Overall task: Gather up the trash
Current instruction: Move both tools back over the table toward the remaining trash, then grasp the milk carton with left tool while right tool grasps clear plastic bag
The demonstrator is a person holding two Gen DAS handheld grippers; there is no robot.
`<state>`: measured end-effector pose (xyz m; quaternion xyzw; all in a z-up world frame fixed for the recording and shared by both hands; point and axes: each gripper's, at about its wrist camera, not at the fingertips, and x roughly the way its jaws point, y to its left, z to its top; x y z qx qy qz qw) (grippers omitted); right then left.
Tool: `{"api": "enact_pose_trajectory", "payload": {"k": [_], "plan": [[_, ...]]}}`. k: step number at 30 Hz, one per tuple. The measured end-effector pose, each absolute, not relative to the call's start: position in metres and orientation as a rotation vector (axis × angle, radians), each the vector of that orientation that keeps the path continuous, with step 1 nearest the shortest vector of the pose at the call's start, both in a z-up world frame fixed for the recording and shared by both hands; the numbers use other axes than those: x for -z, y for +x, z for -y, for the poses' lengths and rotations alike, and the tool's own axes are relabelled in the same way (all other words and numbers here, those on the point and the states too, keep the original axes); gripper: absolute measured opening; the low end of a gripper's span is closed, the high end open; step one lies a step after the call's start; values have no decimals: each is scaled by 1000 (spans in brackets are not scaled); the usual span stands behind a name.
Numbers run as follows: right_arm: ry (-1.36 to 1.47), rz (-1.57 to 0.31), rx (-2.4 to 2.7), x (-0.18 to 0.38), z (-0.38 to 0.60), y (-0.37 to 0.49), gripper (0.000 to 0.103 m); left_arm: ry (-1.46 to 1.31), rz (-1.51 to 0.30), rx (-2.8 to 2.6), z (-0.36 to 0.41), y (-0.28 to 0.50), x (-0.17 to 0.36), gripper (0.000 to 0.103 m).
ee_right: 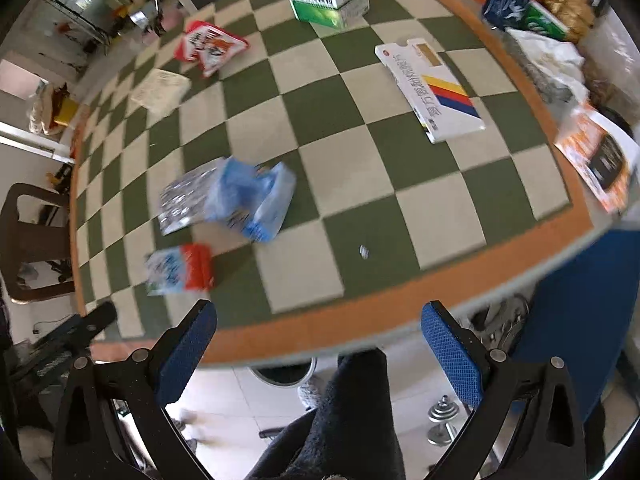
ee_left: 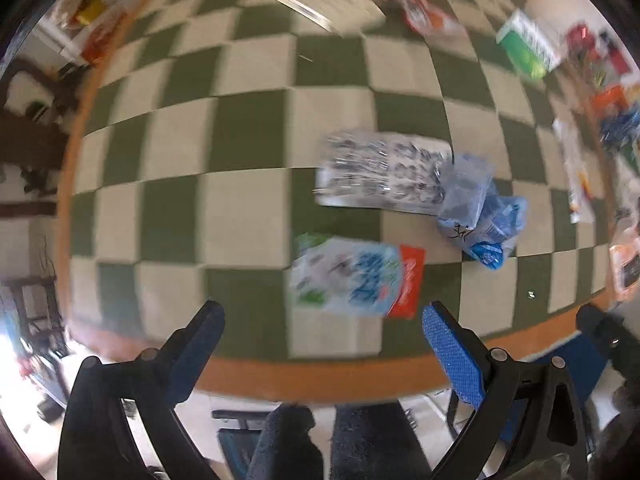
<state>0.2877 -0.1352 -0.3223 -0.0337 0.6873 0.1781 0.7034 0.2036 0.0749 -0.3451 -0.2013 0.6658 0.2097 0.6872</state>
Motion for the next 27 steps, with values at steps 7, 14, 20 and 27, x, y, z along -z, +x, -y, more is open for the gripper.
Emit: {"api": "enact_pose_trajectory", "payload": {"k": [7, 14, 20, 27], "plan": [[-45, -1595, -411, 364, 115, 330, 103, -375, -1575, -460, -69, 238, 392, 90], [-22, -1617, -463, 388, 78, 343, 100, -414, -1553, -571, -112, 218, 389, 90], [-75, -1609, -478, 407, 44, 334, 34, -438, -1535, -652, -140, 198, 384, 90], [-38, -1523, -485, 393, 49, 318, 14, -461, -1452, -646, -140, 177, 362, 90]]}}
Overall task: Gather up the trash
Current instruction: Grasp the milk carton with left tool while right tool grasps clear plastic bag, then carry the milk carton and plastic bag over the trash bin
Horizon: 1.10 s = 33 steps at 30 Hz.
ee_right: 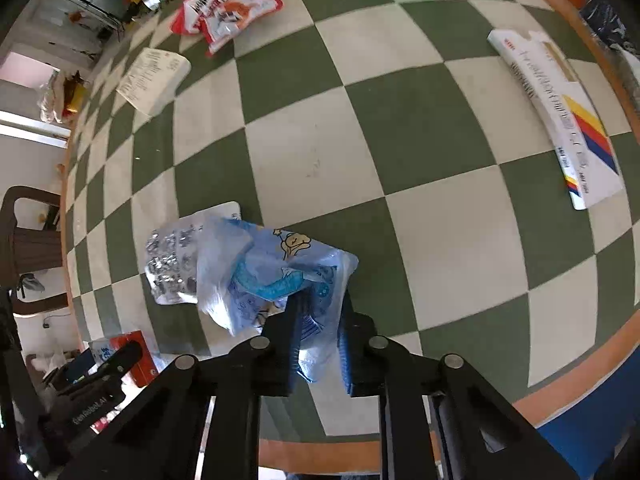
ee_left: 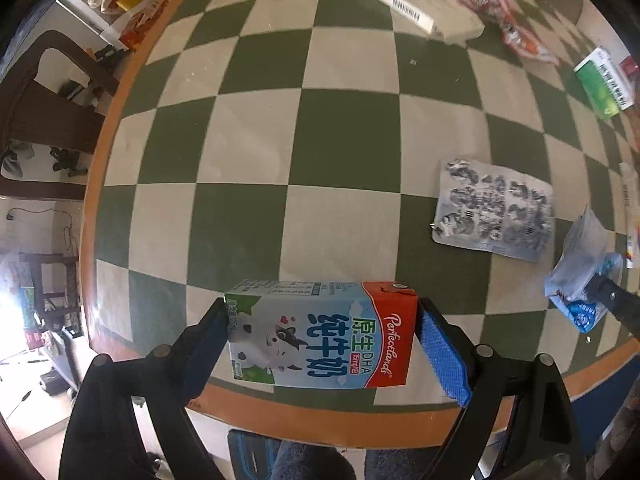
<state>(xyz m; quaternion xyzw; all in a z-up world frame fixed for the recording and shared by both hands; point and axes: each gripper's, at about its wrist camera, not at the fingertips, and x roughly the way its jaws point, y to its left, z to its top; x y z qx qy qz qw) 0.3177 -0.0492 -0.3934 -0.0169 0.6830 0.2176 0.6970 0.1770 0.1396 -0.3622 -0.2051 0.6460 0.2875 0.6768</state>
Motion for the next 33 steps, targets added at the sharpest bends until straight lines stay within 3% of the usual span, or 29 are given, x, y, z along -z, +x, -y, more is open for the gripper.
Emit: {"api": "enact_pose_trajectory", "payload": {"k": [11, 19, 25, 33], "plan": [[-7, -1377, -499, 318, 84, 246, 12, -441, -1266, -531, -109, 103, 292, 90], [47, -1306, -513, 278, 121, 117, 12, -421, -1199, -464, -92, 10, 267, 90], [9, -1395, -533, 311, 129, 23, 12, -468, -1270, -449, -78, -58, 300, 90], [-103, -1569, -510, 431, 127, -47, 12, -549, -1433, -465, -75, -84, 422, 90]]}}
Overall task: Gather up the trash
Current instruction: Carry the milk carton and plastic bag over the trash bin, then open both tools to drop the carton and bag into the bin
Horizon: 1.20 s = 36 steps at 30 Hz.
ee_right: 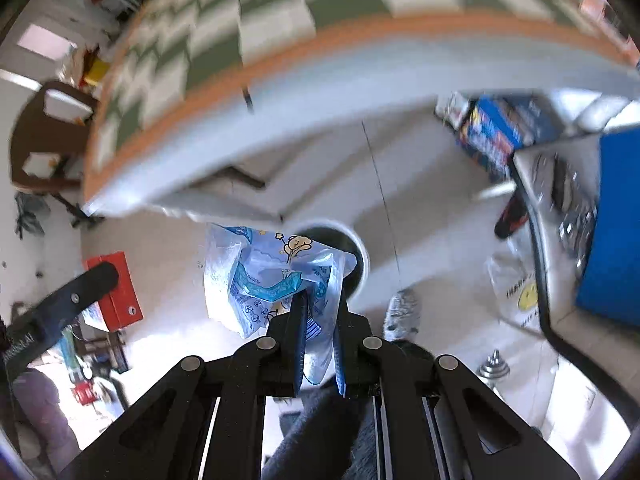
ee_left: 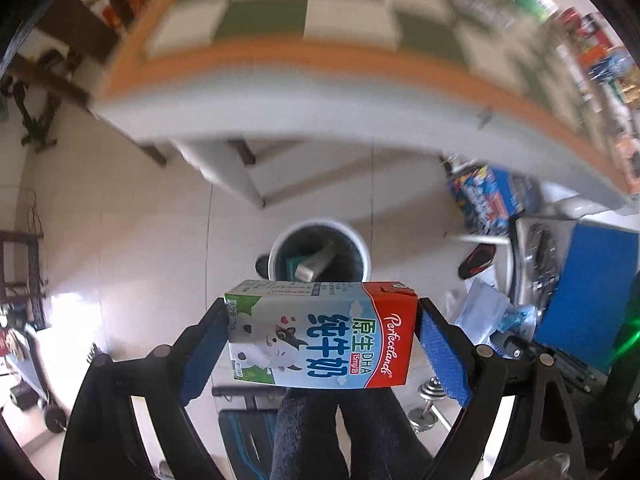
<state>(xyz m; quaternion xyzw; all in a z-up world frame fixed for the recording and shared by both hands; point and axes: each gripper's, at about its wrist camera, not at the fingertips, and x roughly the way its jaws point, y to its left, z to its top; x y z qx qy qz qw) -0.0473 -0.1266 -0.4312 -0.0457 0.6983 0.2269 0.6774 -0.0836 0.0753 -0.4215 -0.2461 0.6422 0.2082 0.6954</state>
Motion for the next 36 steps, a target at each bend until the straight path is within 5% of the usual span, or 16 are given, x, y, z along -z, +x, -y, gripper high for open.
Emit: {"api": "enact_pose_trajectory", "payload": {"k": [14, 21, 29, 32, 36], "plan": [[-118, -1784, -452, 708, 112, -50, 12, -749, -1593, -428, -97, -59, 695, 91], [-114, -1854, -485, 818, 87, -44, 15, -768, -1636, -409, -108, -53, 753, 103], [-223, -1851, -519, 845, 72, -60, 88, -640, -1595, -533, -117, -70, 740, 103], [-307, -1808, -528, 835, 70, -67, 102, -569, -1590, -578, -116, -80, 727, 103], [-408, -1741, -541, 813, 68, -72, 102, -525, -1590, -607, -113, -91, 710, 103]]}}
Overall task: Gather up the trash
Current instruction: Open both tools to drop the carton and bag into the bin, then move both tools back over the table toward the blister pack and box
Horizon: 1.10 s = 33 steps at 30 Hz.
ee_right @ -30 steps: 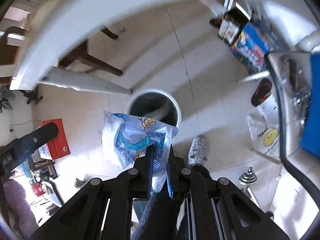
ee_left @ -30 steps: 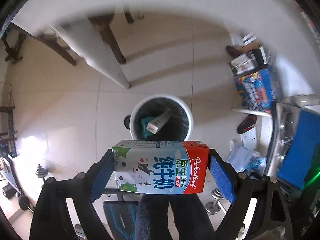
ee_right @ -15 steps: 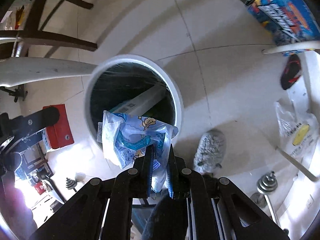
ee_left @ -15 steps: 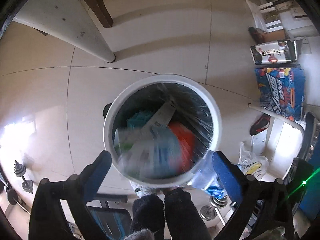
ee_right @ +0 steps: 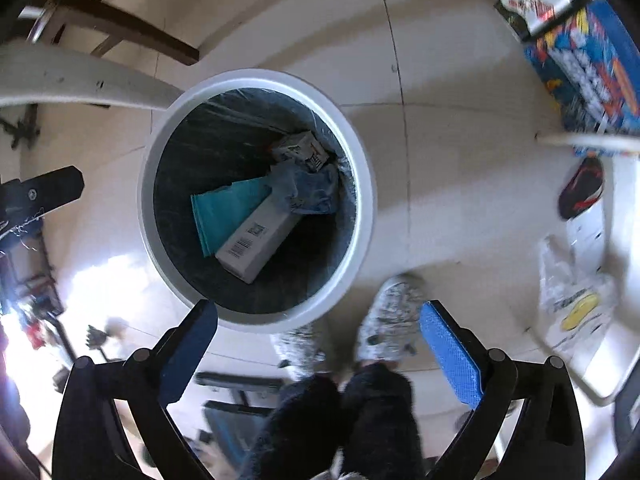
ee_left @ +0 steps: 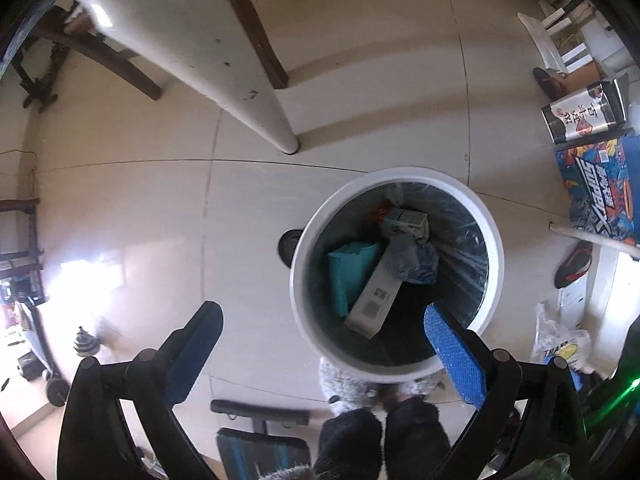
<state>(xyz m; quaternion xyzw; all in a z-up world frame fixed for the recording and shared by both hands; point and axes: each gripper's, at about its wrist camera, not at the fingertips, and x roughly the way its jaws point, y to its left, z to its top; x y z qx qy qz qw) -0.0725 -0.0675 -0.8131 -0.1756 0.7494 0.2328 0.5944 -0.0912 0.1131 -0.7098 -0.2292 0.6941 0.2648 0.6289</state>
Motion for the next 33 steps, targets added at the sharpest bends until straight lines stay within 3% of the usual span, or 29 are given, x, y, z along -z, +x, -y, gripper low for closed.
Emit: {"api": "enact_pose_trajectory", "payload": {"k": [16, 33], "plan": [[-430, -1629, -509, 681, 87, -76, 103, -540, -1571, -603, -74, -139, 595, 103], [-320, -1565, -548, 431, 119, -97, 103, -509, -1427, -555, -55, -169, 377, 103]]}}
